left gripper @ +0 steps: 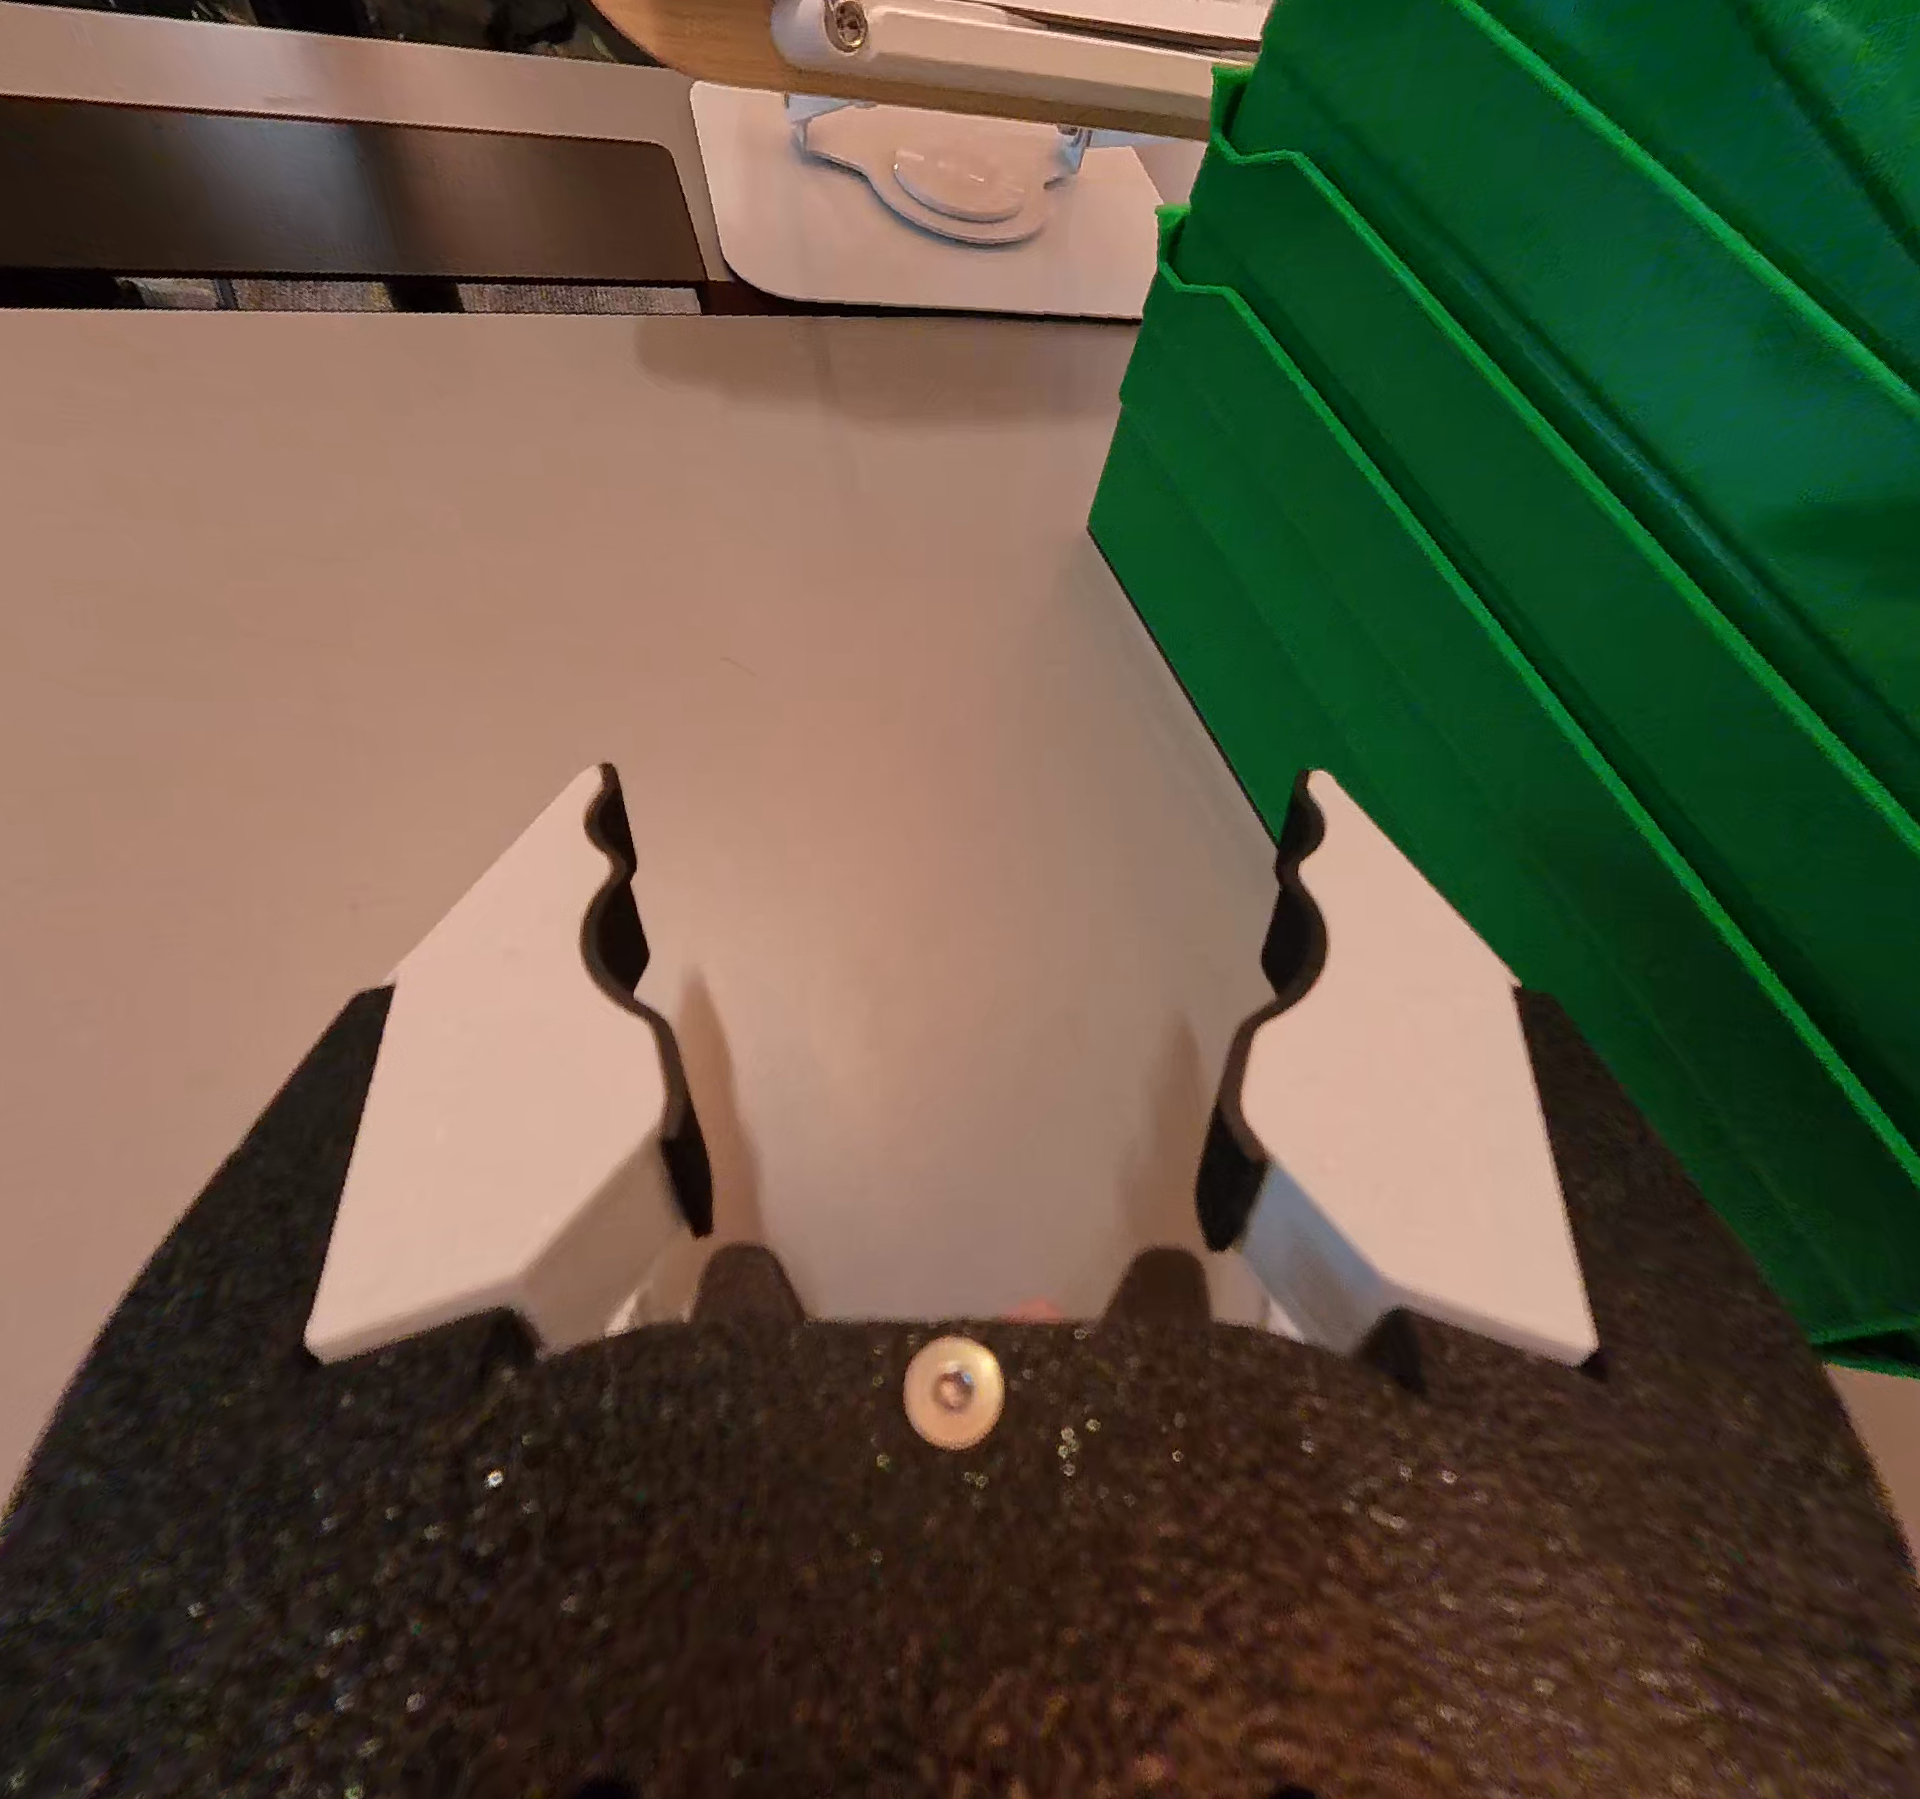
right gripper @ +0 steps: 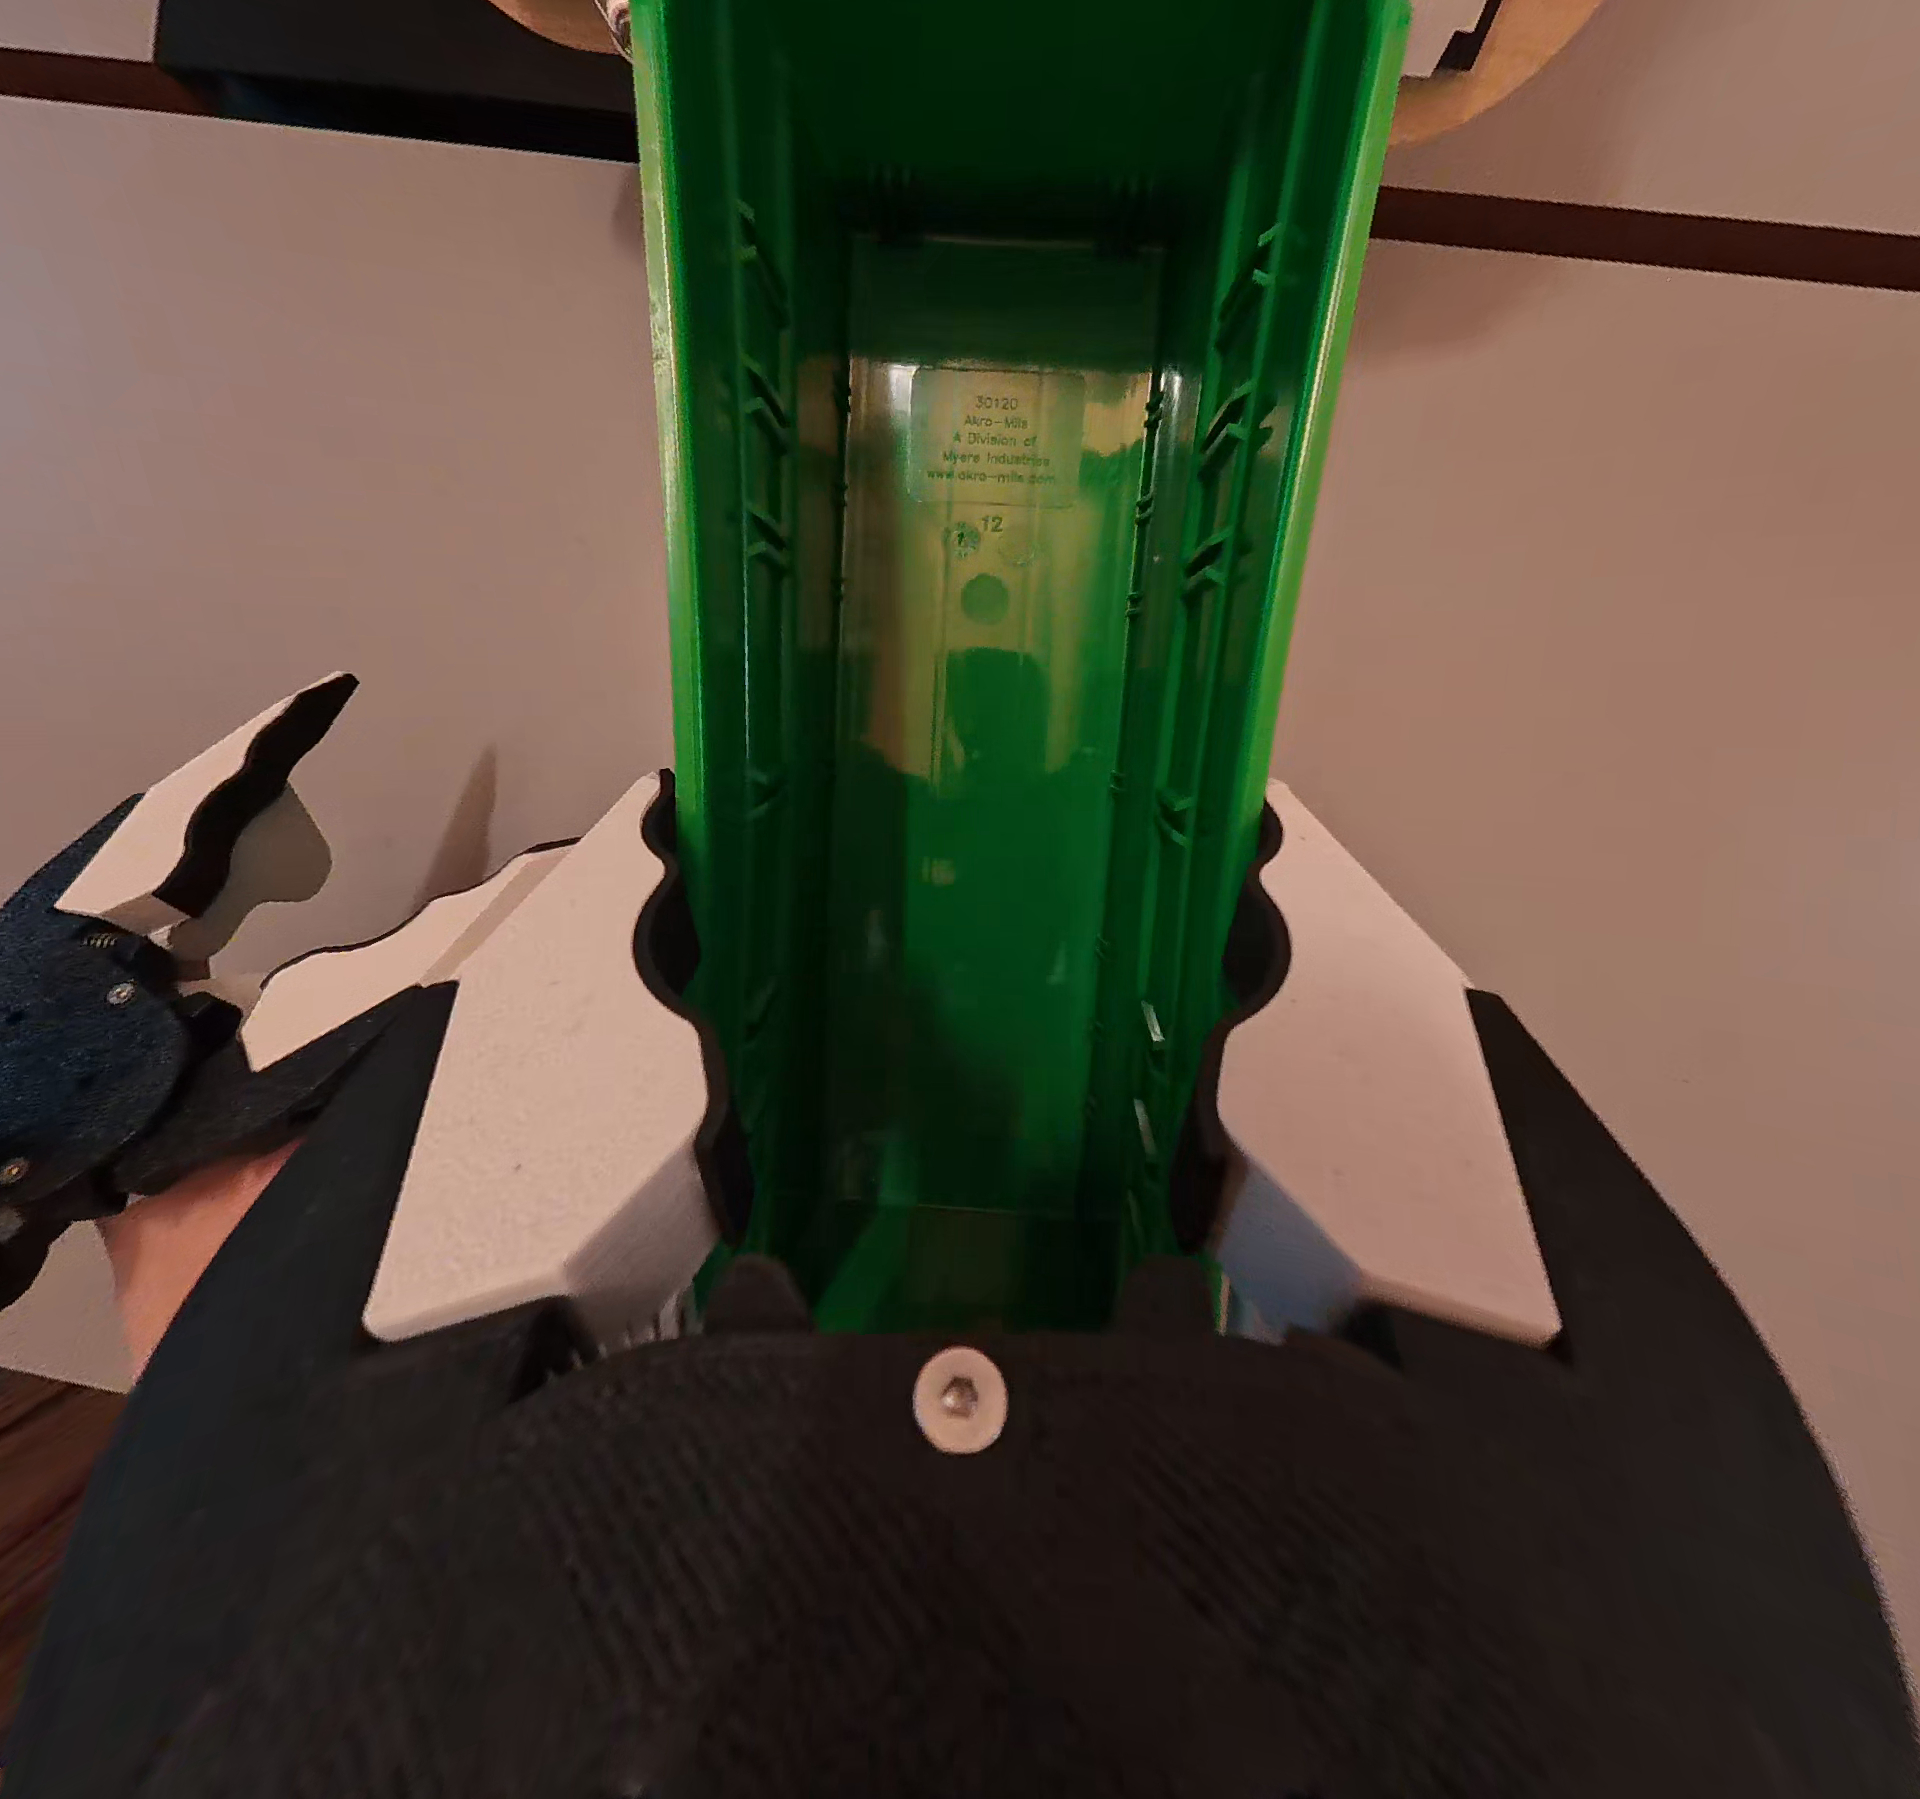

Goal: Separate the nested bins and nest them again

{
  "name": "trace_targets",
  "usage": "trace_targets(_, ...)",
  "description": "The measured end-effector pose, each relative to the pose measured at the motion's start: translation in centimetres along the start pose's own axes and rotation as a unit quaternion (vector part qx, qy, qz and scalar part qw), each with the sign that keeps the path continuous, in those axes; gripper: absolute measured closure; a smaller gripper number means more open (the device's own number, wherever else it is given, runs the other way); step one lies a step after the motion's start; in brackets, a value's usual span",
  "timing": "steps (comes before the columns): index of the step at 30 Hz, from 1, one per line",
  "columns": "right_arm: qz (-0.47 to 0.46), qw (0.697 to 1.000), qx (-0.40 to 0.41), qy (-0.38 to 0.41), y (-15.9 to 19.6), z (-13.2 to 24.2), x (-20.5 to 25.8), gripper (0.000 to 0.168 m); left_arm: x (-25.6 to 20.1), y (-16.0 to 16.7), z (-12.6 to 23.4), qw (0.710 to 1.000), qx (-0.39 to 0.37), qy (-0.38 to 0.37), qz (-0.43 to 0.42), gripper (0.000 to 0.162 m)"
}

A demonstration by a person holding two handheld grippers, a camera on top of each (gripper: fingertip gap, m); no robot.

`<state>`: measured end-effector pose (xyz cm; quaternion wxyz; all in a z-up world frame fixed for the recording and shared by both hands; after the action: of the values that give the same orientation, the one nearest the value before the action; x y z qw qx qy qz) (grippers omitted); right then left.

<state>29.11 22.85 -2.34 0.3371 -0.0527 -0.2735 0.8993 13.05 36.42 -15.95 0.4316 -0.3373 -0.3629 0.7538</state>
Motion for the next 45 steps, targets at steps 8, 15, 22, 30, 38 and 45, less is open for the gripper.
trace_targets(8, 0.007, 1.0, 0.025, 0.014, 0.9, -1.9, 0.4, 0.062, 0.0, 0.0, 0.0, 1.0, 0.001, 0.001, 0.0, 0.041)
trace_targets(15, 0.007, 0.998, 0.053, 0.014, 0.6, -2.1, 0.4, 0.057, 0.0, 0.1, -0.2, 1.0, 0.005, 0.002, 0.0, 0.042)
trace_targets(22, 0.024, 0.995, 0.096, 0.0, 0.2, -2.2, 0.2, 0.049, 0.4, 0.1, 0.0, 1.0, 0.006, 0.0, 0.004, 0.042)
trace_targets(30, 0.084, 0.994, 0.066, -0.015, -1.8, 0.1, 0.2, 0.063, 0.7, 0.1, 0.0, 1.0, 0.007, -0.002, 0.007, 0.041)
trace_targets(38, 0.176, 0.957, -0.229, 0.017, -2.3, 8.0, -4.0, 0.07, 0.8, 0.1, 0.0, 1.0, 0.003, -0.001, 0.006, 0.042)
trace_targets(45, 0.194, 0.859, -0.439, 0.178, 7.3, 8.4, -14.4, 0.05, 0.6, -0.6, 0.5, 0.997, -0.04, -0.04, -0.06, 0.05)
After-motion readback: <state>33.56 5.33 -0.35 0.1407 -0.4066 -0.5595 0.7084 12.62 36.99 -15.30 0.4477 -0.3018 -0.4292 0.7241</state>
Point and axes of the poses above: each gripper's, where its closed fingertips meet, z back along the fingers, y out of its underside, x = y × z across the jaws, the point moved 9 cm from there along z, back along the fingers, and after that the axes turned 1 degree about -y, right-handed, at the moved point
